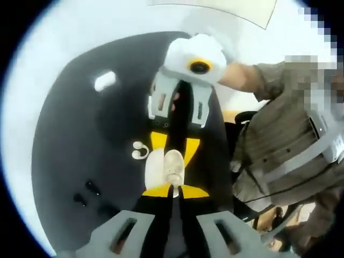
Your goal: Pick up three earphones and place each one into its charging case using tactile feedback, ensure that each earphone is properly inserted and securely positioned inside the case.
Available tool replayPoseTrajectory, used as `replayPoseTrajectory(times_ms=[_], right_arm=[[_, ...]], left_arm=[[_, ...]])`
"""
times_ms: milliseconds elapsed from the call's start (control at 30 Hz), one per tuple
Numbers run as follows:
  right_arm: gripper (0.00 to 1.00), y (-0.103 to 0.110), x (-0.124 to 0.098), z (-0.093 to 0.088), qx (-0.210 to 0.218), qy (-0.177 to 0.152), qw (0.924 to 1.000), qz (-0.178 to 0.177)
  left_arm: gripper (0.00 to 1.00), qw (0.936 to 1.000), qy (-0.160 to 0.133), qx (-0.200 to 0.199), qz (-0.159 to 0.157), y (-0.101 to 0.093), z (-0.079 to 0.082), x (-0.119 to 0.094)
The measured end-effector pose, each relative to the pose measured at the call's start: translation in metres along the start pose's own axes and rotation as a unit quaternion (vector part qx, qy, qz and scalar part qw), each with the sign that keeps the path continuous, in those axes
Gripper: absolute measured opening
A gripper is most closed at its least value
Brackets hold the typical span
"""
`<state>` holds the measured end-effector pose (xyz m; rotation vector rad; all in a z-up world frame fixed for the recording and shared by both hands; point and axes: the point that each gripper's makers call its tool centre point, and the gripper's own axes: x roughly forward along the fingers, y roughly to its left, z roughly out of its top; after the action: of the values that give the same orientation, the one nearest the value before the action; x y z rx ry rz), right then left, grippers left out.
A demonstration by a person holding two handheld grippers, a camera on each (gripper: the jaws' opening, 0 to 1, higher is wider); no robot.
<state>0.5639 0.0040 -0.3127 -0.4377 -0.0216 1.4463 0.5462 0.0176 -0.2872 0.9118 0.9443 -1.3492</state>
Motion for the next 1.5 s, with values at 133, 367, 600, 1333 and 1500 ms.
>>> replayPoseTrajectory(times_ms=[133,367,600,1333,1500], right_arm=[[0.2,0.0,0.0,0.0,0.001,0.0,1.0,0.0],[0.2,0.0,0.0,0.0,0.006,0.001,1.0,0.0],[0.21,-0.001,0.0,0.0,0.012,0.002,0.9999,0.0],[0.21,-0.005,0.0,-0.004,0.026,0.008,0.9995,-0.017],[0.26,-0.006,-0.004,-0.003,0.039,0.006,0.9991,-0.017]], left_arm=[[0.03,0.9987,-0.047,0.008,0.017,0.0,0.008,-0.01],[0.13,0.9886,-0.124,0.005,0.086,0.014,-0.012,-0.022],[0.36,0.9519,-0.286,-0.078,0.076,0.018,-0.022,0.001],[0.18,0.8938,-0.436,-0.072,0.077,0.02,-0.004,0.028],[0.18,0.8937,-0.437,-0.062,0.083,0.02,-0.009,0.025]])
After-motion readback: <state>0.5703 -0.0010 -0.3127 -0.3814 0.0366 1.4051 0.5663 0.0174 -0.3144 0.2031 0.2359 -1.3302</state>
